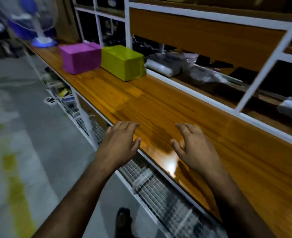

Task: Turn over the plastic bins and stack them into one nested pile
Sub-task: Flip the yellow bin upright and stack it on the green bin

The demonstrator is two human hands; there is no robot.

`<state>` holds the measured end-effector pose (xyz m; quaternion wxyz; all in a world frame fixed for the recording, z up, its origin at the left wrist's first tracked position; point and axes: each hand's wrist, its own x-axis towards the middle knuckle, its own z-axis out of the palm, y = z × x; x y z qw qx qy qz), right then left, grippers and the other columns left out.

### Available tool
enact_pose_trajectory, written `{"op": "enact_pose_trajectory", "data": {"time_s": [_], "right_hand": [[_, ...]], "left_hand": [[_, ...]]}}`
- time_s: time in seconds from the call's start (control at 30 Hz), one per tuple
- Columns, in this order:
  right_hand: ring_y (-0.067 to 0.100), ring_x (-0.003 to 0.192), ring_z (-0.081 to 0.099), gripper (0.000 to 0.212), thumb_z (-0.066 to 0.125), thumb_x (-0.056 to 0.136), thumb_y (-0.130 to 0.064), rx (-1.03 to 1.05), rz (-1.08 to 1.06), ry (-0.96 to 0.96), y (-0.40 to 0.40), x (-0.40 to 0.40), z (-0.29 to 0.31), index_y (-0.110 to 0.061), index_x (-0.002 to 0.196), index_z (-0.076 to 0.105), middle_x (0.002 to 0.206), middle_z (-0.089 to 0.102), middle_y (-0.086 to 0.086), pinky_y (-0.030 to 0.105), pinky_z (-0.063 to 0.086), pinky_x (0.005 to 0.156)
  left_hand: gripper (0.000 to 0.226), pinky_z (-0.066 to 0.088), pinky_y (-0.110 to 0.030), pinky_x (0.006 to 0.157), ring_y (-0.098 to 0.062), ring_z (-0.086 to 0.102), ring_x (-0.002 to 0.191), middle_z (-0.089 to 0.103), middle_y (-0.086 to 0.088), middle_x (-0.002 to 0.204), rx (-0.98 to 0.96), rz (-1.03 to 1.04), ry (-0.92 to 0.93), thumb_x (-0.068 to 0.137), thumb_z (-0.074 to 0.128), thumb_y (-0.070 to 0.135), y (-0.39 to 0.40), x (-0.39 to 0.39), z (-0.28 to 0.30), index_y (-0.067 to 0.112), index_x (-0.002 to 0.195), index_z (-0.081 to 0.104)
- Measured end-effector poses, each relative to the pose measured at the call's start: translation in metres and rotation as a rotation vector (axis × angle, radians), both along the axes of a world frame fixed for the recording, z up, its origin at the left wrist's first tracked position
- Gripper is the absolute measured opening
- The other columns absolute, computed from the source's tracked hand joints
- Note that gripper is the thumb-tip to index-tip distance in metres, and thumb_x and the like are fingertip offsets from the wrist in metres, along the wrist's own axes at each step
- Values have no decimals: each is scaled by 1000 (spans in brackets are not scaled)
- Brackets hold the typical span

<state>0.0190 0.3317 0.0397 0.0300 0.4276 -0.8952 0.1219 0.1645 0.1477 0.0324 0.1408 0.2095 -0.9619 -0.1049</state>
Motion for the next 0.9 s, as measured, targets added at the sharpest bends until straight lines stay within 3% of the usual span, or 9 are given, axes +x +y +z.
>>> {"op": "enact_pose_trajectory", "data": {"time_s": [0.23,0.43,0.7,0.9], "right_hand": [[18,136,38,62,45,97,-50,-69,-17,-1,-200,-58,6,-23,151,31,151,40,1,33,40,105],[23,134,41,60,48,97,-47,-78,9,1,-337,-110,23,-21,149,34,147,45,5,37,44,101],[28,128,47,56,54,95,-40,-118,-23,12,-527,-198,22,-14,143,44,139,52,10,37,43,99],[33,124,48,52,60,91,-31,-23,-118,-29,-653,-265,5,-9,137,49,132,55,13,40,45,97]], "left_hand": [[60,31,-42,108,-20,35,135,44,2,148,-27,26,-4,98,46,45,-189,-59,10,28,152,28],[58,37,-41,101,-21,39,131,49,0,142,-16,34,46,97,49,44,-327,-109,22,24,149,33],[58,43,-44,98,-27,47,125,57,-5,134,-19,-99,94,89,50,42,-505,-211,18,16,140,46],[57,39,-39,102,-30,49,121,58,-11,130,106,-238,112,87,54,37,-618,-284,4,11,137,49]]}}
